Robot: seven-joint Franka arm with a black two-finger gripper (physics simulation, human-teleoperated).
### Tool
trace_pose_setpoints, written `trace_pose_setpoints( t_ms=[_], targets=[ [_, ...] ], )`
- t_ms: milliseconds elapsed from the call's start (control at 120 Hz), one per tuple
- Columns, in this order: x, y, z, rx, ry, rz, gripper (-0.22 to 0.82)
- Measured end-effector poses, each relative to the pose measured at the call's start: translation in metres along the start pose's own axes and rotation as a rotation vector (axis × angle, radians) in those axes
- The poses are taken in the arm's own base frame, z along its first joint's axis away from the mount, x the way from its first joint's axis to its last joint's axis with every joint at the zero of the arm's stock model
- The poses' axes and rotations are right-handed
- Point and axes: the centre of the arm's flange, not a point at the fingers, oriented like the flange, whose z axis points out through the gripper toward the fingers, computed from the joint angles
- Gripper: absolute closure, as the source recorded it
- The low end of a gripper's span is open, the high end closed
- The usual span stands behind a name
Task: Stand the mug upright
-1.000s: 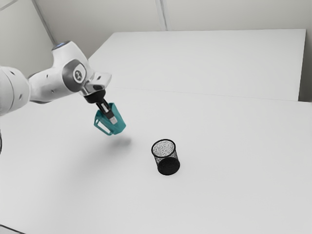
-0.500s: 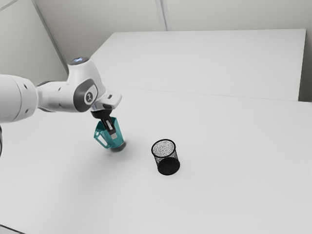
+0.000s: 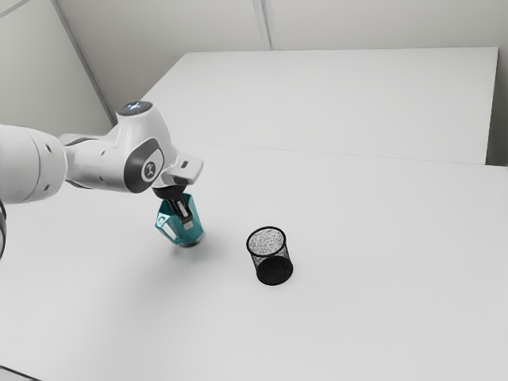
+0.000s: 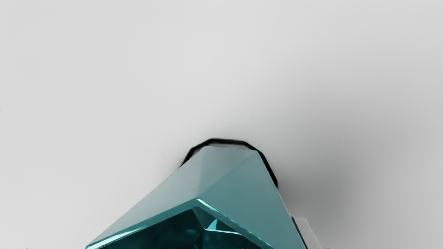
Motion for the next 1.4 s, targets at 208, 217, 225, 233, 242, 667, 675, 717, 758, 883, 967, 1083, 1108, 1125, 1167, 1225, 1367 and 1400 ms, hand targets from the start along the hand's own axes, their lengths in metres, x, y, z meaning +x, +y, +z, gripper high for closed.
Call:
trace_pose_setpoints(
  t_ms=[208, 217, 225, 233, 242, 667, 675, 717, 758, 883, 967, 1083, 1108, 1125, 1167, 1225, 1367, 1400],
  targets=[
    [0.000, 0.000, -0.001, 0.000, 0.004, -0.022, 0.55],
    [0.000, 0.000, -0.001, 0.000, 0.004, -0.022, 0.54],
    [0.000, 0.000, -0.001, 0.000, 0.004, -0.023, 0.53],
    [0.000, 0.000, -0.001, 0.000, 0.004, -0.024, 0.53],
    [0.000, 0.000, -0.001, 0.001, 0.004, -0.024, 0.52],
    [0.003, 0.002, -0.019, 0.010, 0.034, -0.043, 0.28],
    [0.003, 0.002, -0.020, 0.010, 0.036, -0.043, 0.28],
    [0.004, 0.002, -0.027, 0.014, 0.046, -0.044, 0.27],
    [0.005, 0.002, -0.033, 0.019, 0.057, -0.045, 0.26],
    [0.011, -0.004, -0.060, 0.040, 0.095, -0.051, 0.23],
    [0.021, -0.014, -0.085, 0.054, 0.123, -0.062, 0.19],
    [0.041, -0.032, -0.128, 0.066, 0.140, -0.084, 0.11],
    [0.045, -0.034, -0.135, 0.064, 0.137, -0.090, 0.10],
    [0.048, -0.036, -0.139, 0.062, 0.135, -0.095, 0.09],
    [0.056, -0.040, -0.149, 0.054, 0.126, -0.106, 0.07],
    [0.067, -0.043, -0.161, 0.040, 0.110, -0.123, 0.06],
    [0.088, -0.051, -0.167, -0.012, 0.050, -0.178, 0.03],
    [0.088, -0.051, -0.166, -0.030, 0.037, -0.192, 0.02]
  ],
)
